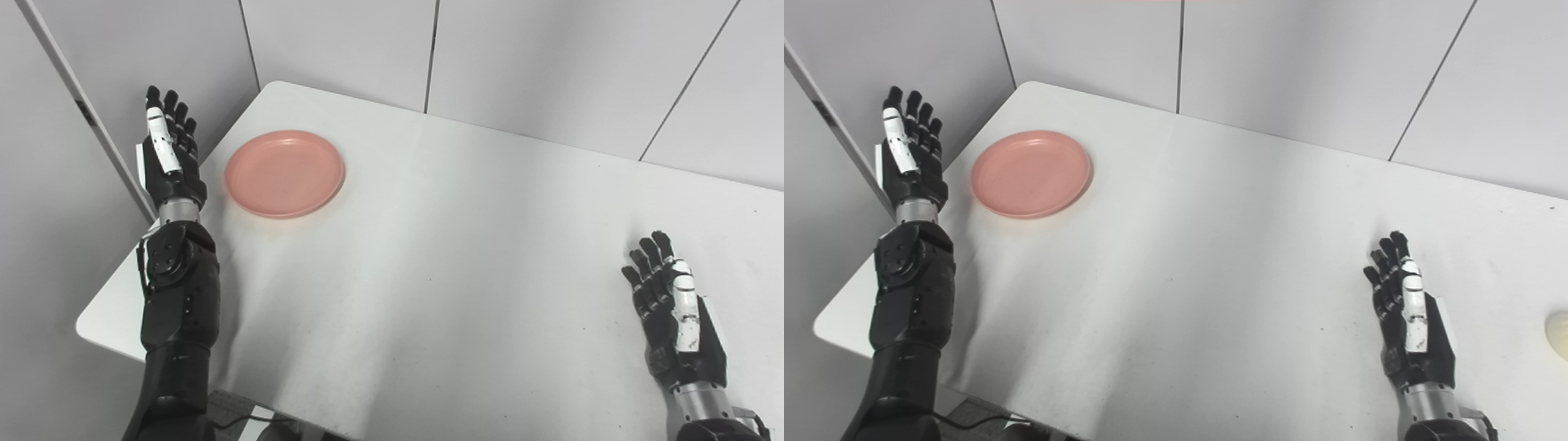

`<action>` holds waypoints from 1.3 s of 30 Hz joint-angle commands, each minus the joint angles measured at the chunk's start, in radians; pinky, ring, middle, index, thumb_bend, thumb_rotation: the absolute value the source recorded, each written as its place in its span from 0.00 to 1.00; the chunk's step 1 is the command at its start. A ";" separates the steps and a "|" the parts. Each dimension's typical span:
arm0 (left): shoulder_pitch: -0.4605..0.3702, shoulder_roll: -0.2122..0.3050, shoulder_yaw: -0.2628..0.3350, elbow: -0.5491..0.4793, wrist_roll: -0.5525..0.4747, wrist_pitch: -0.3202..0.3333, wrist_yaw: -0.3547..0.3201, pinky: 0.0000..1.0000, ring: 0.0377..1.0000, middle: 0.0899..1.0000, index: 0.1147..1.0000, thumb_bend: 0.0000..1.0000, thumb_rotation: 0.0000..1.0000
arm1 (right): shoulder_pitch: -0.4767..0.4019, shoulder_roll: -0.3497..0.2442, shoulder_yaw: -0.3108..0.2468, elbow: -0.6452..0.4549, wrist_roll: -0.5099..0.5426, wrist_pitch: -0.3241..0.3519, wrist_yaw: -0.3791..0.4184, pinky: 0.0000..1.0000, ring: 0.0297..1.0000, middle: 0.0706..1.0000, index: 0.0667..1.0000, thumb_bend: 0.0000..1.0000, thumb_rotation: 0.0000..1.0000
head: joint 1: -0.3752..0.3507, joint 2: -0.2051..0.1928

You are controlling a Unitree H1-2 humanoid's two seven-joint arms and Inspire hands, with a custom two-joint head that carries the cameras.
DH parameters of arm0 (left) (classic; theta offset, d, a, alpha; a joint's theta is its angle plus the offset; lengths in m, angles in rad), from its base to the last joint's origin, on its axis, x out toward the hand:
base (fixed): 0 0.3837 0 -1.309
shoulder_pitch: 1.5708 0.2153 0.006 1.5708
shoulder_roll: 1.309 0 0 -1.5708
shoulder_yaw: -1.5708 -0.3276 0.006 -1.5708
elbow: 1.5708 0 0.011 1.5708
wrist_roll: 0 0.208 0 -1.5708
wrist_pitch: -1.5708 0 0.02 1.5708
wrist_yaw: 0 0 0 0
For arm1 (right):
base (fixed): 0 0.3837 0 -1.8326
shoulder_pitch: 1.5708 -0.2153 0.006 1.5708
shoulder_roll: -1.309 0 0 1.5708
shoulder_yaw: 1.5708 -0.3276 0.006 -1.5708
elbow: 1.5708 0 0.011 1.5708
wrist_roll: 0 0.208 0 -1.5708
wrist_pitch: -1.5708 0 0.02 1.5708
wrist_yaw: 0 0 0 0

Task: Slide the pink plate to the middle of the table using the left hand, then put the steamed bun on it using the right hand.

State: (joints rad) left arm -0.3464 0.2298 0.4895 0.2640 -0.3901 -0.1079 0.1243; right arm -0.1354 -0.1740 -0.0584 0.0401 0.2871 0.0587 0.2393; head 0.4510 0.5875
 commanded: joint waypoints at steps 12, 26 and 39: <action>-0.053 0.033 0.008 0.062 -0.014 -0.024 0.000 1.00 0.99 0.97 1.00 0.43 1.00 | 0.015 0.004 -0.002 -0.008 0.000 0.037 -0.011 1.00 1.00 1.00 1.00 0.09 1.00 | -0.002 0.002; -0.050 0.032 -0.010 0.130 -0.003 -0.007 -0.006 1.00 0.99 0.96 0.99 0.42 1.00 | 0.014 0.007 -0.001 -0.009 -0.003 0.034 -0.016 1.00 1.00 1.00 1.00 0.08 1.00 | -0.004 0.003; -0.072 0.027 -0.056 0.275 0.001 -0.016 -0.047 1.00 0.99 0.97 0.99 0.39 1.00 | 0.014 0.009 0.001 -0.006 -0.003 0.030 -0.015 1.00 1.00 1.00 1.00 0.08 1.00 | -0.012 0.004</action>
State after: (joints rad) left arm -0.4067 0.2598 0.4440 0.5101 -0.3887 -0.1282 0.0880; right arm -0.1319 -0.1680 -0.0576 0.0331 0.2848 0.0612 0.2285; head 0.4418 0.5921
